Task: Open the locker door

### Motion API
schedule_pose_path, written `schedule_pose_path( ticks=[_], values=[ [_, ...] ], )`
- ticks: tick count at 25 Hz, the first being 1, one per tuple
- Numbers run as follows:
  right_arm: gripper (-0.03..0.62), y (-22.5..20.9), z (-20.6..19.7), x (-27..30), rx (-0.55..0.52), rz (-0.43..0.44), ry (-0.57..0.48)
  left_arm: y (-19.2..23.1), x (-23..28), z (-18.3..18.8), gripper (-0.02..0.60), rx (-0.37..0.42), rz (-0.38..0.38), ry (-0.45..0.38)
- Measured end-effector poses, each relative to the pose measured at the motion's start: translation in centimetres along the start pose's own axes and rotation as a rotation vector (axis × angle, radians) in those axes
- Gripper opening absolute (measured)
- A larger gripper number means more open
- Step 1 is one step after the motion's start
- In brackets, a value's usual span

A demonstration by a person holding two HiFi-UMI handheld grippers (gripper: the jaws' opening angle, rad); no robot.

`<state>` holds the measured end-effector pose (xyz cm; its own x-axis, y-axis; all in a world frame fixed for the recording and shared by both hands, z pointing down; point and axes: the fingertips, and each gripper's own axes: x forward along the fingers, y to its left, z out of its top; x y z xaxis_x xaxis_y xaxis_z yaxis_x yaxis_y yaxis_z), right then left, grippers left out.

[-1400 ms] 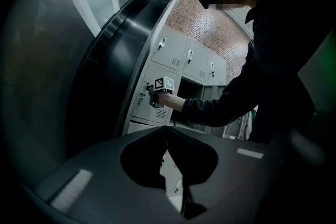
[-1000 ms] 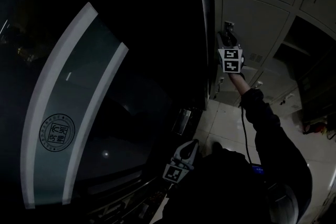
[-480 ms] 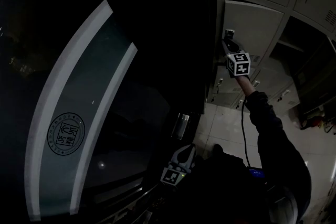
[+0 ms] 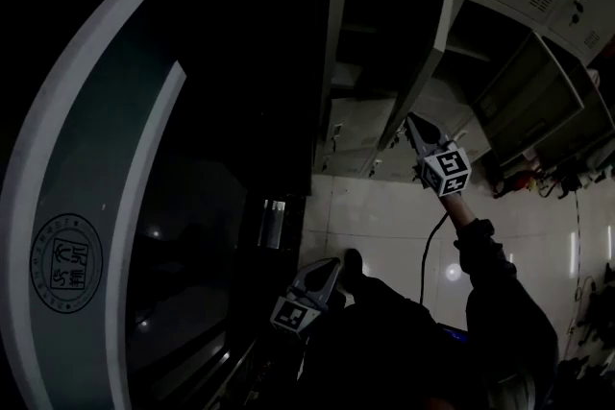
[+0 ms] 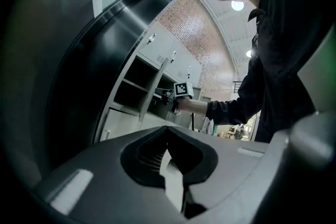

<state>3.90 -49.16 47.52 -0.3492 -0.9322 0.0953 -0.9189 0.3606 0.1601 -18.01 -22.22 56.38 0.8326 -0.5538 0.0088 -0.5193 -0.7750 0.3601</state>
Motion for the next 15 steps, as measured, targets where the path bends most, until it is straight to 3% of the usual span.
schedule_pose_path(
  ticks=[4, 8, 15],
  values=[
    [0.008, 1.3, -2.0, -5.6, 0.024, -0.018, 0.038, -2.7, 1.8, -2.4, 0.005, 0.006, -0.083, 0.038],
    [0.008, 7.9, -6.8, -14.1, 0.112, 0.027, 0.099, -6.6, 2.7, -4.2, 0.005, 0.015, -0.146, 0.077],
    [0.002, 17.6, -14.6, -31.2, 0.274, 0.072, 0.215, -12.2, 3.6, -9.2, 0.005, 0.037, -0.107, 0.142]
  ],
)
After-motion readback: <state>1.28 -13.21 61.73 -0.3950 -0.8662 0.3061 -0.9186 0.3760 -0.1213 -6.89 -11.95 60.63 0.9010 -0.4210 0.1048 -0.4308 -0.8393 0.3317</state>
